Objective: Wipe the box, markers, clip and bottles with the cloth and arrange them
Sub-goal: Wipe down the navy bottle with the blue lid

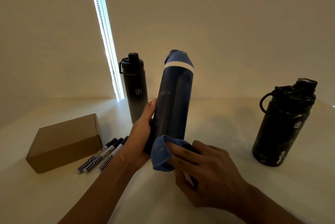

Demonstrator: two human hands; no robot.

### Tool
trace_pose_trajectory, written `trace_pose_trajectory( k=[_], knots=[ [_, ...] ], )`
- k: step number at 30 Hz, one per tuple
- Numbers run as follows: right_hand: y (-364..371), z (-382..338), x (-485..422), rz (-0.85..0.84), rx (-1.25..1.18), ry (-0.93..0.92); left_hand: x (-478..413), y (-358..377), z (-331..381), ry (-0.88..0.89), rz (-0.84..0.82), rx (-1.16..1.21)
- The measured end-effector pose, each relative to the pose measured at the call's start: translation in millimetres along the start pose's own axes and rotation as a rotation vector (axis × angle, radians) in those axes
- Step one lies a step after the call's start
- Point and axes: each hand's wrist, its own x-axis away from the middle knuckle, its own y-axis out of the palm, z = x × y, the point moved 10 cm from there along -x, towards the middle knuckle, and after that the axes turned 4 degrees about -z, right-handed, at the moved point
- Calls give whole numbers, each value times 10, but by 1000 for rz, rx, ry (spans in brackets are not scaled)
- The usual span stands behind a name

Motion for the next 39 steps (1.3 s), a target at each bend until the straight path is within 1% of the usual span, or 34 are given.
trace_pose_trajectory(
  k=[1,2,3,4,5,7,10,12,13,14,15,16,20,21,23,26,31,33,36,39],
  knots=[
    [-114,-43,81,33,49,-61,-21,-12,-18,-8,-2,14],
    [-252,-4,196,61,78,-82,-34,-8,-51,-24,-6,39],
    [-209,30,140,73,68,-70,-48,-4,-73,-27,-22,65],
    [-191,78,168,45,69,-28,-30,10,-65,-27,-33,78],
    [-114,74,143,14,81,-20,-15,22,-48,-20,-51,91],
    [-75,72,134,17,91,-34,-5,22,-30,1,-111,113],
    [-199,90,121,-15,62,-10,-2,8,-27,14,-121,74],
    [-245,101,85,-68,21,40,-1,84,-22,-18,-137,14],
    [-267,128,74,-89,5,61,-21,117,-76,-53,-157,-5],
    [-296,161,68,-94,11,70,-44,167,-126,-74,-215,-8],
    [-322,195,68,-90,15,82,-46,225,-134,-81,-252,-18],
    [-353,228,72,-78,22,99,-28,237,-115,-54,-254,-54],
    [-511,435,90,49,0,194,58,257,-144,-7,-288,-171],
    [-533,511,107,104,-17,214,60,266,-120,23,-273,-216],
    [-576,685,146,202,-62,281,73,286,-153,1,-244,-265],
    [-621,878,170,282,-118,366,145,367,-203,-17,-269,-264],
    [-725,1057,171,426,-218,417,177,430,-228,-31,-305,-251],
    [-735,1088,165,454,-232,423,174,406,-228,-42,-285,-247],
    [-668,1018,140,384,-237,388,167,355,-245,-59,-253,-238],
    [-540,691,137,216,-167,257,183,325,-179,-32,-235,-129]
  ],
)
